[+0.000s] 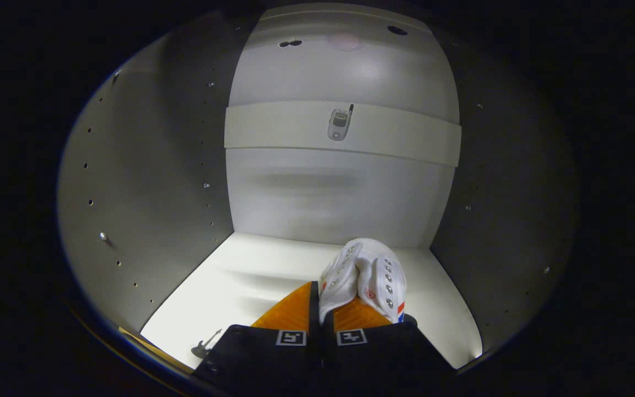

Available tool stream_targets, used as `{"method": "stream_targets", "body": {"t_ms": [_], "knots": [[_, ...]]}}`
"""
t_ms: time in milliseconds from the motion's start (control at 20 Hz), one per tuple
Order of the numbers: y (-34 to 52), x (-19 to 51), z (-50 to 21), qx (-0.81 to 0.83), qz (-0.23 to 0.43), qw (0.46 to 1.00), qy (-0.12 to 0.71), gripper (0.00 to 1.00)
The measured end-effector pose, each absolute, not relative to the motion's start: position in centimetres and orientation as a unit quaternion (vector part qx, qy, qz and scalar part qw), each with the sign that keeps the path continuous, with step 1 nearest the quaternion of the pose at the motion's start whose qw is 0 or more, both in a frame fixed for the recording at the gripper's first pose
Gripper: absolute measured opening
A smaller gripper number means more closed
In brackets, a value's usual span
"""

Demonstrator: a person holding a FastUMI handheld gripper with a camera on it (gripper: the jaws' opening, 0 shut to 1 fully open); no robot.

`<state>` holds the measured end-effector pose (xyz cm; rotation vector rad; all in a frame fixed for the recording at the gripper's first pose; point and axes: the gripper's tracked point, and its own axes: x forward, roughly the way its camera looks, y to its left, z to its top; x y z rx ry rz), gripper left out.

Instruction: Open the shoe cabinet door, grab the shoes and put them into the shoe cabinet, then close the shoe cabinet door.

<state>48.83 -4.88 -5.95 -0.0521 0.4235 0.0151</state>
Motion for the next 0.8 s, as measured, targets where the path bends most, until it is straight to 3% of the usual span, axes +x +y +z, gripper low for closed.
{"method": "stream_targets", "body": {"t_ms": [250, 500, 700, 800], "knots": [[-4.7, 47.5, -6.2, -0.03, 0.008, 0.972, 0.235, 0.22], [-4.1, 45.8, -5.1, -0.038, 0.015, 0.972, 0.233, 0.56], [-4.1, 44.0, -3.8, -0.029, 0.01, 0.973, 0.228, 0.98], [-4.1, 43.0, -2.6, -0.02, 0.009, 0.976, 0.217, 0.99]]}}
